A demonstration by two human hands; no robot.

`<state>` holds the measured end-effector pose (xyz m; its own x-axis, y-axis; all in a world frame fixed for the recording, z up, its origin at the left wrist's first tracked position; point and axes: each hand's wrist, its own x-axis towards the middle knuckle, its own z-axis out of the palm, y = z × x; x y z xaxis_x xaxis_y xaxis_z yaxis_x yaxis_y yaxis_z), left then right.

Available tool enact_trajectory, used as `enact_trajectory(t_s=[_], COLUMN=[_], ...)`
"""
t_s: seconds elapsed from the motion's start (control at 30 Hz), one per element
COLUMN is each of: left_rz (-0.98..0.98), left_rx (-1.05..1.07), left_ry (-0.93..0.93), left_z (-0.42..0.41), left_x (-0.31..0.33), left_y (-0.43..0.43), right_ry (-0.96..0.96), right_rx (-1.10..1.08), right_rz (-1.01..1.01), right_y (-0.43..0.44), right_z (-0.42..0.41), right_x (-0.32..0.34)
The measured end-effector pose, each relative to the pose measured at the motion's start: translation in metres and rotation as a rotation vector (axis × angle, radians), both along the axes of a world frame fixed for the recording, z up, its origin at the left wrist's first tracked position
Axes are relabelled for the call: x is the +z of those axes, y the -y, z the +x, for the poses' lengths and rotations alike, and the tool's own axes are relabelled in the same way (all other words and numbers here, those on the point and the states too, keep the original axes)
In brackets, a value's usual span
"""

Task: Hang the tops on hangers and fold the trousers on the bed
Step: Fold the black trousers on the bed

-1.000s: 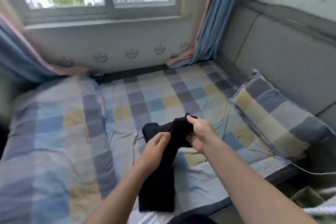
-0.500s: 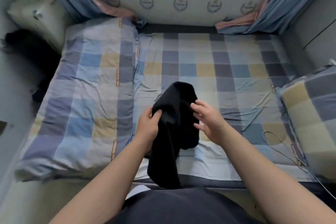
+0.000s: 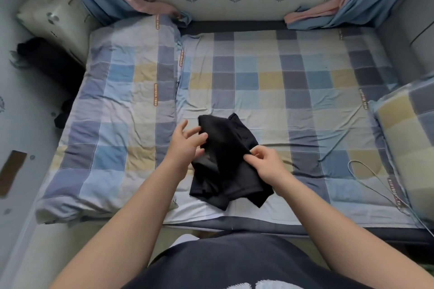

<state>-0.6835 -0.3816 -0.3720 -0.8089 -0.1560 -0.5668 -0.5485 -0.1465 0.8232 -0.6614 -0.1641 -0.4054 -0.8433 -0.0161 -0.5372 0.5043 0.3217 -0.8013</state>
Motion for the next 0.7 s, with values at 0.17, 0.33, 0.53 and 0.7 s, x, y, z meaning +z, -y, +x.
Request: enact_trajectory(t_s=[0.17,0.33,0.53,0.7], left_rz=[-0.419,-0.419,-0.195,0.122], left_rx=[-0.645,-0.802,-0.322,0.043], left_ry=[-0.263,-0.376,-0.310,-0.114], left_z=[0.014,0.019,0.014,0.009], left_x=[0.009,0.009,0.010,0.027], left_y=[-0.010,-0.034,-0.025,-0.018], right_ry=[0.112,0.053,-0.257,-0.340], right_rx=[-0.223,-0.010,0.106,0.185], right_rz=[-0.232,-0.344,-0.257,0.005], right_y=[-0.006,0.013,0.015,0.008], right_z=[-0.021,-0.024,-0.033,-0.021], right_x=[0.028,0.079,0.098,0.066])
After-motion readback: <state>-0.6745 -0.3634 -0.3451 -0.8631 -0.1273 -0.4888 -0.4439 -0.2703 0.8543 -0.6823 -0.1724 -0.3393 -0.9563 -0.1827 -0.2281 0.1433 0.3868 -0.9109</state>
